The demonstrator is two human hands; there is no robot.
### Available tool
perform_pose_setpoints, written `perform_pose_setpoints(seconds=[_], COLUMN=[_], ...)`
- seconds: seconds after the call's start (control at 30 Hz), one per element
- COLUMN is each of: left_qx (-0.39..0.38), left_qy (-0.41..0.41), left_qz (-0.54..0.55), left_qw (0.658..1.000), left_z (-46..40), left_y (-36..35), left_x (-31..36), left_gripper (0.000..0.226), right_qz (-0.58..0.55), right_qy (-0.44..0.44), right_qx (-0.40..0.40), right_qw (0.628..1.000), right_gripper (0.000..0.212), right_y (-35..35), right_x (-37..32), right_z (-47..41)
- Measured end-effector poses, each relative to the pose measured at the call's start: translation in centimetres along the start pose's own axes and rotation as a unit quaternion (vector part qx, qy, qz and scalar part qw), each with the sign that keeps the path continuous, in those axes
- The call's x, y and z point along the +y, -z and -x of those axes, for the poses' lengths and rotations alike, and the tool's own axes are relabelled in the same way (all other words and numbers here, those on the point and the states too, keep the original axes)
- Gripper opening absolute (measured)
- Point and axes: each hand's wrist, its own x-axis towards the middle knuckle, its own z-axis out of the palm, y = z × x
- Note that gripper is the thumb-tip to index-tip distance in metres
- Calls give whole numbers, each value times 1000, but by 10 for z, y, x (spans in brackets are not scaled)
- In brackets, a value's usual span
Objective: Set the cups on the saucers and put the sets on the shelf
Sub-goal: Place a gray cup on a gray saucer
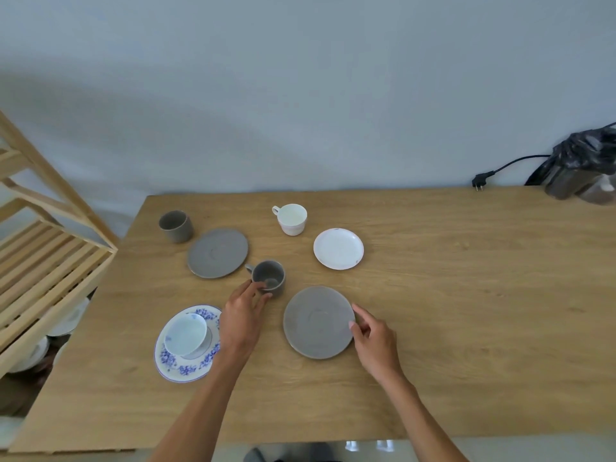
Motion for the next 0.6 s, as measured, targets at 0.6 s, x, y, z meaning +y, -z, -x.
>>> perform_pose_setpoints(seconds=[0.6], left_qx=[-48], left_qy=[-51], left_qz=[19], left_qw=[997], left_z=[62], left_y=[-10], left_x=[34], left_gripper=[20], right_qz=[19], right_qy=[27], right_qx=[25], right_qw=[999], right_gripper=[39], right_y=[-4], right_x=[-2], right_z=[4])
